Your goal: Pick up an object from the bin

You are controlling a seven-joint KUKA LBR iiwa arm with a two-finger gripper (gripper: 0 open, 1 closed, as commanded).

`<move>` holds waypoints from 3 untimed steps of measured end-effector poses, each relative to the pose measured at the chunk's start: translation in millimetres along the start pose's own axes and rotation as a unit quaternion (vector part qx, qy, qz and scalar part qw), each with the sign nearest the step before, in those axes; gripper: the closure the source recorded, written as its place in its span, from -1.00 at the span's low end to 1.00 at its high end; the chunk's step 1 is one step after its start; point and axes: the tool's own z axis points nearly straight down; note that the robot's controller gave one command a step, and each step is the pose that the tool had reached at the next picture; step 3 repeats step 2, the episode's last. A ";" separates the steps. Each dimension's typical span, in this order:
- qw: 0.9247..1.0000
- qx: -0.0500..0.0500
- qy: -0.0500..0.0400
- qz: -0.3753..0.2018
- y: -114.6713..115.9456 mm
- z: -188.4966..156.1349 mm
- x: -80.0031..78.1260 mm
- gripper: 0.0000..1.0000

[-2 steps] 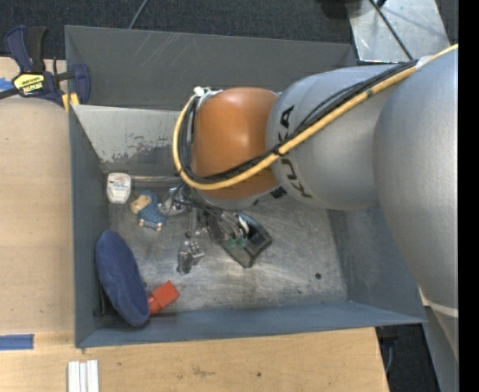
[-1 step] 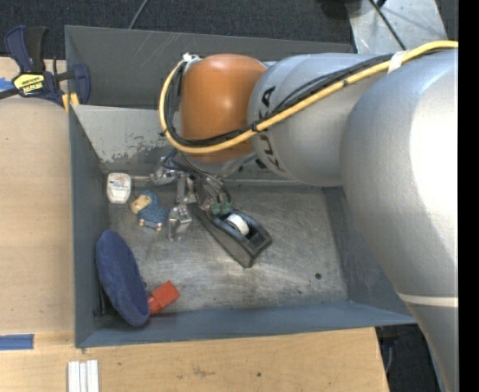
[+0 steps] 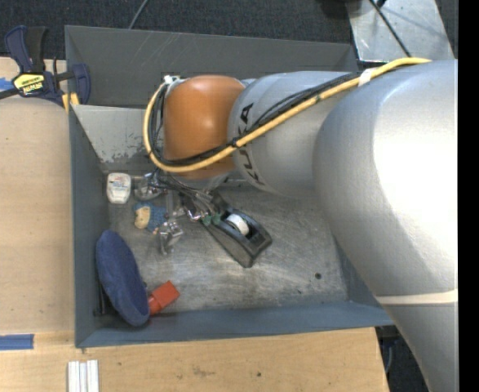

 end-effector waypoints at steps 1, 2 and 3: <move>1.000 -0.001 -0.002 0.002 0.1 -1.4 -1.3 1.00; 0.990 0.001 -0.003 -0.144 -33.9 -155.0 30.2 1.00; 0.990 0.001 -0.003 -0.144 -33.9 -155.0 30.2 1.00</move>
Offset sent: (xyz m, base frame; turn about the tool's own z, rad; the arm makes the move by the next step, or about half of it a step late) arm 0.0000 0.0000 0.0000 0.0000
